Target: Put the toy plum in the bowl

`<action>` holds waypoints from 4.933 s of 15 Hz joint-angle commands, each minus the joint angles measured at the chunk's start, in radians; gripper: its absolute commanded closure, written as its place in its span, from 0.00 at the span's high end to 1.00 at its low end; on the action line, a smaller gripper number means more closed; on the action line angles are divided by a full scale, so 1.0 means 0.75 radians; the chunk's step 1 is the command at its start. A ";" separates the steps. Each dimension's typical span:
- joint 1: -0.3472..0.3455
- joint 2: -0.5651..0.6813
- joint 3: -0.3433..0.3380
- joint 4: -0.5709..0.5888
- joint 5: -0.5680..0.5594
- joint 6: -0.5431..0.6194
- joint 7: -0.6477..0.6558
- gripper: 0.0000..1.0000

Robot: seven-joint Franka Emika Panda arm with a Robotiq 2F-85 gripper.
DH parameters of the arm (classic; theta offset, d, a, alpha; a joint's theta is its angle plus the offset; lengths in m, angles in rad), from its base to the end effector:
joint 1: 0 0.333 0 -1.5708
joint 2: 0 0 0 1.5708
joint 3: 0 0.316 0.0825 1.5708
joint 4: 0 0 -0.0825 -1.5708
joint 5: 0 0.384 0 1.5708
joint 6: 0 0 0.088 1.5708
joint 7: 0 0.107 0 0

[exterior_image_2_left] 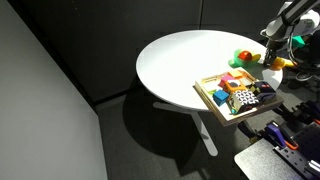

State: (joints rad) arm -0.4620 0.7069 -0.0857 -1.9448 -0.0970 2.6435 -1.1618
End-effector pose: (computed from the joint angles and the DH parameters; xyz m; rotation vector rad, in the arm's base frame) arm 0.5213 -0.3147 0.1132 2.8809 1.0841 -0.1260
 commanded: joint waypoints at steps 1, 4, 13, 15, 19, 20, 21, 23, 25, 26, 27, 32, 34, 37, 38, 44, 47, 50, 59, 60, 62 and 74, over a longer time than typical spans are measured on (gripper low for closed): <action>0.027 -0.024 -0.038 0.026 -0.019 -0.010 0.055 0.35; 0.055 -0.052 -0.073 0.034 -0.024 -0.018 0.127 0.35; 0.201 -0.183 -0.177 0.034 -0.114 -0.132 0.495 0.35; 0.225 -0.219 -0.173 0.032 -0.132 -0.179 0.573 0.35; 0.255 -0.286 -0.152 0.036 -0.131 -0.268 0.697 0.35; 0.261 -0.295 -0.146 0.039 -0.126 -0.284 0.731 0.35; 0.268 -0.301 -0.142 0.044 -0.120 -0.292 0.771 0.35; 0.280 -0.302 -0.132 0.051 -0.117 -0.295 0.850 0.35; 0.286 -0.299 -0.119 0.054 -0.119 -0.284 0.912 0.35; 0.290 -0.296 -0.111 0.055 -0.121 -0.278 0.940 0.35; 0.293 -0.295 -0.105 0.054 -0.119 -0.276 0.959 0.35; 0.332 -0.295 -0.103 0.042 -0.153 -0.257 1.043 0.85; 0.346 -0.299 -0.108 0.033 -0.177 -0.248 1.065 0.92; 0.352 -0.315 -0.106 0.017 -0.201 -0.245 1.075 1.00; 0.350 -0.327 -0.103 0.005 -0.200 -0.243 1.069 1.00; 0.312 -0.432 -0.071 -0.087 -0.139 -0.264 1.009 1.00; 0.305 -0.507 -0.071 -0.143 -0.117 -0.288 1.012 1.00; 0.307 -0.589 -0.079 -0.208 -0.108 -0.318 1.011 1.00; 0.334 -0.804 -0.118 -0.361 -0.183 -0.525 1.061 1.00; 0.334 -0.828 -0.120 -0.376 -0.188 -0.560 1.062 1.00; 0.335 -0.876 -0.123 -0.401 -0.196 -0.631 1.063 1.00; 0.340 -1.177 -0.141 -0.640 -0.072 -0.530 1.106 1.00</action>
State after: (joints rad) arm -0.2181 -0.1042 -0.1761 -2.3617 -0.1875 2.2016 -0.3577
